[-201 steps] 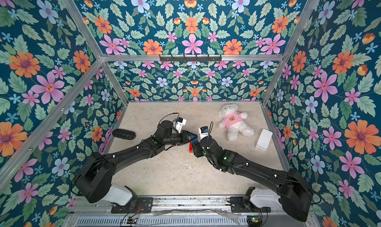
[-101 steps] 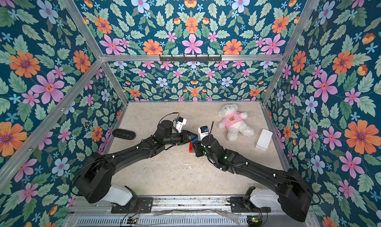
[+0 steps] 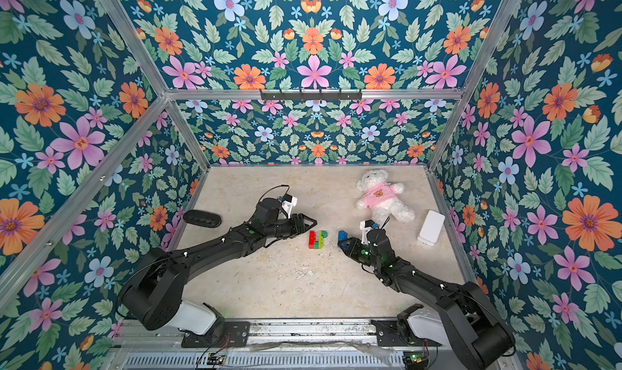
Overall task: Assemble the number 5 with lego
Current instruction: Pick up the lego brick from the center of the board, then place the lego brick at the center of the board.
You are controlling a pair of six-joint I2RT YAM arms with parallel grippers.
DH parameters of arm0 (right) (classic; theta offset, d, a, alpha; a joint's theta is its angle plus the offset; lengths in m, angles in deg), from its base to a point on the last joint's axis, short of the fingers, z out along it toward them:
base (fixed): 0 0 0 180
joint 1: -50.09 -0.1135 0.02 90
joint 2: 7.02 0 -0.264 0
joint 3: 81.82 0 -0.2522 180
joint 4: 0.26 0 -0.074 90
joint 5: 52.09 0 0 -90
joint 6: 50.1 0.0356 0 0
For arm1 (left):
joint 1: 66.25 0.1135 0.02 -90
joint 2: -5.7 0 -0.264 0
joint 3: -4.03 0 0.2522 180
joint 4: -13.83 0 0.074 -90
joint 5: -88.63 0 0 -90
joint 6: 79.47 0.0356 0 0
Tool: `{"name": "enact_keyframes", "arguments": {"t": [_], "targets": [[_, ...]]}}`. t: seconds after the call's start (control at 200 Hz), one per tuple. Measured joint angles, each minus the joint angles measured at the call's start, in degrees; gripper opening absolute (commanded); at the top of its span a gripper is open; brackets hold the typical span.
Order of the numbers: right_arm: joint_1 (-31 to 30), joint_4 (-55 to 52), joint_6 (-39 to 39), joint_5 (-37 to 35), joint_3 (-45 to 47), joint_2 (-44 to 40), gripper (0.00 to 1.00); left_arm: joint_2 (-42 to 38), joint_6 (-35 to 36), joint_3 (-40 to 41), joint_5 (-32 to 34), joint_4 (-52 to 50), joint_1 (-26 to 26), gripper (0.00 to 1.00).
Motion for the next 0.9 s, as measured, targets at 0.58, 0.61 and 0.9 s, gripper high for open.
{"name": "enact_keyframes", "arguments": {"t": [0.58,0.61,0.9], "targets": [[1.8,50.8,23.2,12.8,4.5,33.8,0.32,3.3,4.2,0.6,7.3,-5.5,0.6,0.55],[1.9,52.9,24.2,13.0,4.6,35.0,0.32,3.4,4.3,0.6,7.4,-5.6,0.7,0.55],[3.4,62.7,30.6,14.5,4.4,44.8,0.32,4.3,4.3,0.6,7.5,-5.7,1.4,0.54]]}}
